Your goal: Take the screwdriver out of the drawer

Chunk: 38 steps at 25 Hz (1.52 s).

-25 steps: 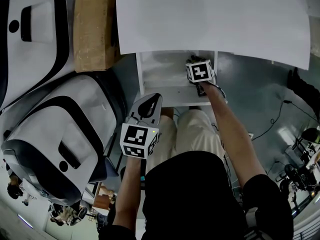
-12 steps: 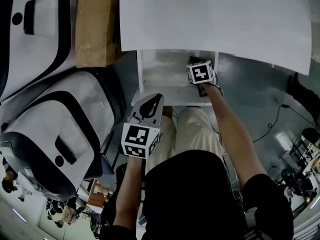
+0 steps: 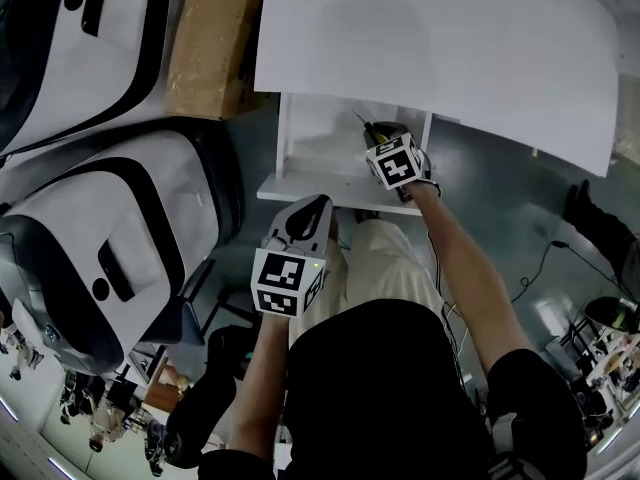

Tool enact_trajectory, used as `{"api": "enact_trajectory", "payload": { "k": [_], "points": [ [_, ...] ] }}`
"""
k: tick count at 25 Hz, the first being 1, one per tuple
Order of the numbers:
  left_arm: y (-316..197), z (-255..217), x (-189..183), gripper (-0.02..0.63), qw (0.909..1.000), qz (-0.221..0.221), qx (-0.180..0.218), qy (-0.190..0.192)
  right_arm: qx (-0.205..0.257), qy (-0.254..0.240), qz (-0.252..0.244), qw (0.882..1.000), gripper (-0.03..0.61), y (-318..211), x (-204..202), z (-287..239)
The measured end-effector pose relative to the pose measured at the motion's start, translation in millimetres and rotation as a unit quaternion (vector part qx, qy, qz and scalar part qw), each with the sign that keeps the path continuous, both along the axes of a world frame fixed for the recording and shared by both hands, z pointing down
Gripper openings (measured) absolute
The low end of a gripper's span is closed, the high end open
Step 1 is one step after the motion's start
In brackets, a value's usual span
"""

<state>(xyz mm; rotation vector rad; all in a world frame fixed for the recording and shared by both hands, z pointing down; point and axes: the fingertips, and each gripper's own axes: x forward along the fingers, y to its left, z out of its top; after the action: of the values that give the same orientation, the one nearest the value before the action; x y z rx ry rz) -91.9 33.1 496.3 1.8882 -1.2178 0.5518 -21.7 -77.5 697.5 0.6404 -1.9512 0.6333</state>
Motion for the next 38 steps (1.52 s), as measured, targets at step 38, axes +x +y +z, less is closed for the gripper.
{"api": "enact_trajectory", "payload": {
  "k": [38],
  "points": [
    [25.1,-166.9,75.6,0.028,0.9806,-0.065,0.185,0.003,0.222,-0.339,0.038,0.913,0.091,64.8,84.0,-416.0]
  ]
}}
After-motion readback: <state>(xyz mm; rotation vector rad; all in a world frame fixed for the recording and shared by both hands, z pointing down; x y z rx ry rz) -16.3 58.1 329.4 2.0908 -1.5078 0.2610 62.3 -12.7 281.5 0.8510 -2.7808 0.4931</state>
